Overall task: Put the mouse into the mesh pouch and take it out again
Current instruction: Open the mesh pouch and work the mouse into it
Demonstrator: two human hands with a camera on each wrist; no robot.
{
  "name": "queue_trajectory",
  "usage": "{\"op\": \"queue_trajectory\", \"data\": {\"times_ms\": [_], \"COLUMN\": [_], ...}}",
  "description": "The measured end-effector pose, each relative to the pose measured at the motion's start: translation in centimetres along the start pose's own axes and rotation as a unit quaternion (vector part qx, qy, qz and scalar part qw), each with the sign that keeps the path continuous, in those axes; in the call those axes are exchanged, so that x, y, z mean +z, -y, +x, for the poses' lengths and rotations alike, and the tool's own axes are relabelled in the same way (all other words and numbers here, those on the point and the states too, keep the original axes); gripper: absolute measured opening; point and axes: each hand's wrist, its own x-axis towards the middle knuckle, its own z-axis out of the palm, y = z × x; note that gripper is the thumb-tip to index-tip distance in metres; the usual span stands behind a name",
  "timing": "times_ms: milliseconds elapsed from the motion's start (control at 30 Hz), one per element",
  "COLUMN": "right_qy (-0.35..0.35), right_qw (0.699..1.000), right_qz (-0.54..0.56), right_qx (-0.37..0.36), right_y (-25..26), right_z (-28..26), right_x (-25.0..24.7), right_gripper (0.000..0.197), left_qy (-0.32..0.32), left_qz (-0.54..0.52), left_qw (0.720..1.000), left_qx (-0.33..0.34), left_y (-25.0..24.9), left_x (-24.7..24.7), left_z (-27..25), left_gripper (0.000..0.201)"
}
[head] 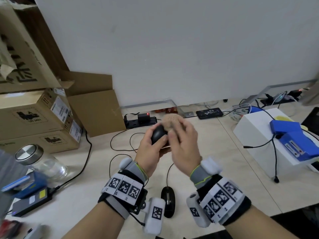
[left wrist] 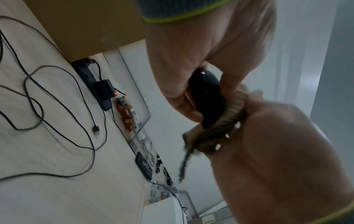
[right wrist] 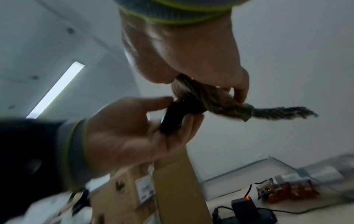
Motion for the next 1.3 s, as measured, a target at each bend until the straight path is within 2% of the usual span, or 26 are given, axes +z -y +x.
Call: {"op": "queue_trajectory", "data": {"times_ms": [67, 133, 233, 300, 367, 467, 500, 567, 633, 700, 767, 833, 900, 967, 1033, 1100, 1133, 1233, 1300], "right_qy": [0.043, 0.054, 0.017, -0.012, -0.025, -0.048, -0.059, -0.085, -0.128, -0.169, -0.173, -0.127, -0.041, 0.015, 0.035, 0.012, -0.016, -0.035, -0.020], "right_qw": [0.995, 0.990, 0.981, 0.975, 0.983, 0.999, 0.993, 0.961, 0.937, 0.933, 0.942, 0.971, 0.997, 1.000, 0.996, 0.998, 0.999, 0.993, 0.995], "right_qz": [-0.082, -0.095, -0.092, -0.097, -0.079, 0.012, 0.055, 0.174, 0.225, 0.215, 0.194, 0.128, 0.023, 0.007, 0.031, 0.033, 0.018, -0.034, -0.017], "right_qx": [-0.041, -0.094, -0.172, -0.198, -0.162, 0.009, 0.082, 0.195, 0.233, 0.233, 0.214, 0.156, 0.068, -0.022, -0.073, -0.061, -0.031, 0.107, 0.097], "right_y": [0.4, -0.1, -1.6, -2.2, -2.7, -2.5, -2.2, -1.6, -1.3, -1.3, -1.3, -0.8, 0.1, 1.0, 1.3, 0.2, -0.7, -2.6, -2.1], "right_z": [-1.5, -2.3, -1.2, -0.2, 0.3, 1.3, 1.5, 1.9, 2.3, 2.7, 3.1, 2.7, 1.3, -0.3, -1.0, -0.2, 0.5, 2.0, 1.5], "right_x": [0.7, 0.6, -0.7, -1.5, -1.9, -2.1, -2.2, -2.2, -2.5, -3.2, -3.5, -3.3, -2.4, -1.4, -1.0, -1.4, -1.9, -2.8, -2.0], "right_gripper": [0.052, 0.050, 0.045, 0.042, 0.037, 0.028, 0.022, 0.017, 0.017, 0.017, 0.012, 0.016, 0.025, 0.026, 0.026, 0.024, 0.024, 0.017, 0.017], "left_qy": [-0.007, -0.004, 0.014, 0.024, 0.030, 0.042, 0.048, 0.044, 0.021, -0.002, 0.000, 0.006, -0.009, -0.036, -0.036, -0.026, -0.020, -0.004, -0.010], "left_qz": [-0.023, -0.041, -0.068, -0.049, -0.037, -0.012, 0.005, 0.052, 0.130, 0.197, 0.231, 0.286, 0.356, 0.418, 0.444, 0.435, 0.430, 0.444, 0.439], "left_qw": [1.000, 0.999, 0.997, 0.998, 0.999, 0.999, 0.999, 0.998, 0.990, 0.977, 0.967, 0.948, 0.920, 0.894, 0.883, 0.883, 0.884, 0.872, 0.876], "left_qx": [-0.010, -0.016, -0.021, -0.024, -0.018, -0.007, -0.002, 0.016, 0.051, 0.081, 0.106, 0.139, 0.164, 0.157, 0.150, 0.172, 0.185, 0.204, 0.200], "left_y": [-0.3, -0.7, -1.0, -1.1, -1.3, -1.4, -1.4, -1.2, -1.3, -1.6, -1.6, -1.4, -0.9, -0.5, -0.4, -0.6, -0.8, -0.8, -0.6], "left_x": [0.2, 0.1, -0.1, -0.4, -0.6, -0.8, -0.7, -0.6, -0.8, -1.2, -1.3, -1.0, -0.8, -1.0, -1.4, -1.6, -1.6, -1.6, -1.4], "left_z": [0.2, 0.2, -0.1, -0.3, -0.5, -0.8, -0.9, -0.8, -0.6, -0.3, -0.2, -0.1, 0.3, 0.8, 1.1, 1.0, 0.8, 0.6, 0.7], "left_gripper": [0.046, 0.041, 0.031, 0.025, 0.027, 0.038, 0.042, 0.046, 0.041, 0.034, 0.033, 0.034, 0.025, 0.012, 0.015, 0.016, 0.022, 0.041, 0.037]}}
